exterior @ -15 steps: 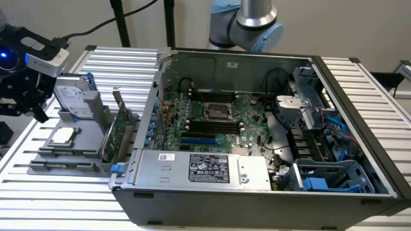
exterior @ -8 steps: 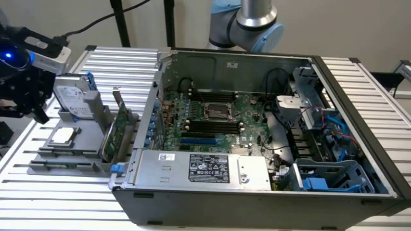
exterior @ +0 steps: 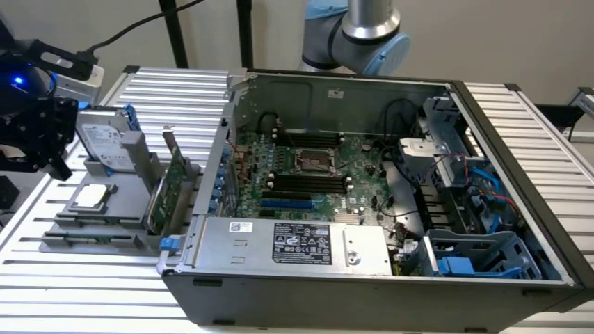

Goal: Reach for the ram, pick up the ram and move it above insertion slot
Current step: 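Pick up the ram and move it above insertion slot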

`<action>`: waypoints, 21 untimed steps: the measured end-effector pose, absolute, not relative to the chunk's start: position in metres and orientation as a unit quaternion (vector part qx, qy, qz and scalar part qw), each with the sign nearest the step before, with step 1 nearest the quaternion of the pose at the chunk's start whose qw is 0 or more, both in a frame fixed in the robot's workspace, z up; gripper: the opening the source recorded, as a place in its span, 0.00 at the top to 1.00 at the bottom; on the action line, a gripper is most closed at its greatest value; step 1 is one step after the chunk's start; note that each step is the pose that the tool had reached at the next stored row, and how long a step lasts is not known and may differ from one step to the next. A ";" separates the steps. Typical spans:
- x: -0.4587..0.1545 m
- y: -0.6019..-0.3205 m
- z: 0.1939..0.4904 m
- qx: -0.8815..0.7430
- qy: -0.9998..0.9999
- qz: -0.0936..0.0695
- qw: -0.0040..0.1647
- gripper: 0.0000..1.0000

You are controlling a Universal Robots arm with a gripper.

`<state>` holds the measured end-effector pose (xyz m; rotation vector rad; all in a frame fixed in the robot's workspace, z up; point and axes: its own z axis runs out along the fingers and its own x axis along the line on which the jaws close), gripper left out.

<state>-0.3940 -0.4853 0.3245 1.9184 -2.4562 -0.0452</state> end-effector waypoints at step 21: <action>-0.394 -0.485 0.321 0.693 -0.720 -0.008 0.008 0.70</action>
